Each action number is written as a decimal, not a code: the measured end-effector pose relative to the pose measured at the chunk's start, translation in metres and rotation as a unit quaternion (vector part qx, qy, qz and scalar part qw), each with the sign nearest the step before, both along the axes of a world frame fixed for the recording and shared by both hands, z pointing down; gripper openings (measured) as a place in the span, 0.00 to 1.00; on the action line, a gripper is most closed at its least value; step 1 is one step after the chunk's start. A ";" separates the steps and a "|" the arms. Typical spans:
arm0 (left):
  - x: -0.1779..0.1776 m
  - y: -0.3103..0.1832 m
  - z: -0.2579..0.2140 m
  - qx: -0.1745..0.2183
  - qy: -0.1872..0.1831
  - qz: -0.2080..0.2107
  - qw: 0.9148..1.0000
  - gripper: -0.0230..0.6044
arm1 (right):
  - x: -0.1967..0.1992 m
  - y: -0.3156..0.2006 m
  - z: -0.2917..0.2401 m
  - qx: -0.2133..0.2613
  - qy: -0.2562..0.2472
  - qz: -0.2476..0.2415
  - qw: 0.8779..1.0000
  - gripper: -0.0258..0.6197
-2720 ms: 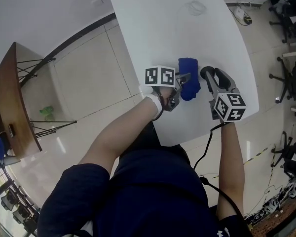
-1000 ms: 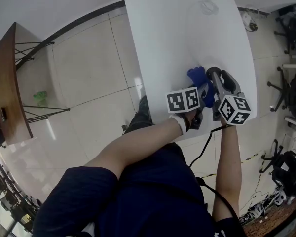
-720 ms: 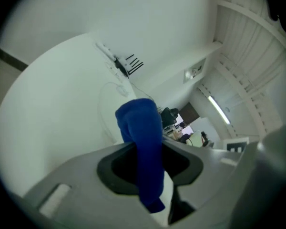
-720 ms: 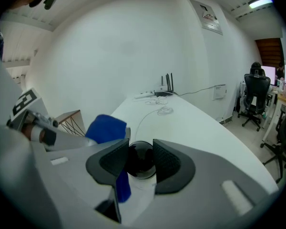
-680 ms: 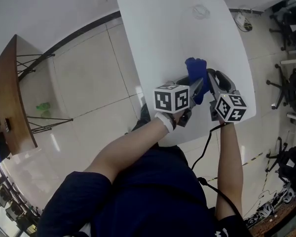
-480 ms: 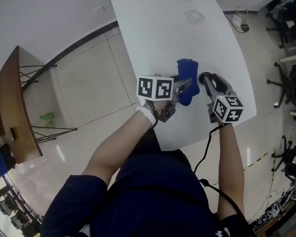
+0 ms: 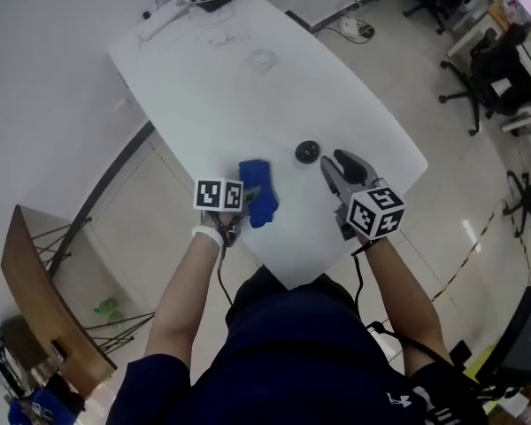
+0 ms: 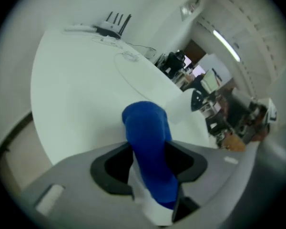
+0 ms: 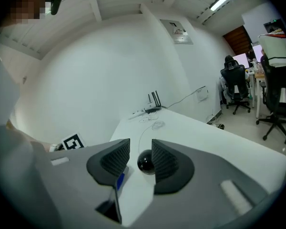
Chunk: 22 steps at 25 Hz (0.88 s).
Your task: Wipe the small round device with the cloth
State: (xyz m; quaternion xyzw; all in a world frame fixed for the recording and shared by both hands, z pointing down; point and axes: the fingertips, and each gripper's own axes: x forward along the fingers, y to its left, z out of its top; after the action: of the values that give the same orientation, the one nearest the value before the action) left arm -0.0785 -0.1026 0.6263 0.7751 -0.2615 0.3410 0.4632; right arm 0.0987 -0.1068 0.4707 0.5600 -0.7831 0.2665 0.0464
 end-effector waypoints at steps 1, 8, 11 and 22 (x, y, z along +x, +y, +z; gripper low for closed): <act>-0.008 -0.007 0.005 0.029 -0.040 0.013 0.999 0.41 | -0.002 0.005 0.001 -0.003 -0.006 0.000 1.000 0.26; 0.011 -0.027 -0.016 0.290 -0.227 0.138 0.920 0.74 | 0.031 0.058 -0.011 -0.004 -0.034 0.058 0.998 0.23; 0.037 -0.012 -0.053 0.376 -0.192 0.172 0.890 0.62 | 0.029 0.065 -0.016 0.002 -0.045 0.064 0.997 0.22; 0.091 0.095 -0.193 0.383 0.114 0.130 0.907 0.04 | 0.020 0.113 -0.065 0.061 0.024 0.051 0.997 0.06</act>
State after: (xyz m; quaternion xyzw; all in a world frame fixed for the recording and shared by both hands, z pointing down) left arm 0.0120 -0.0075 0.4333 0.9536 -0.2145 0.1811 0.1090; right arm 0.1186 0.0059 0.4061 0.6072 -0.7671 0.2063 0.0172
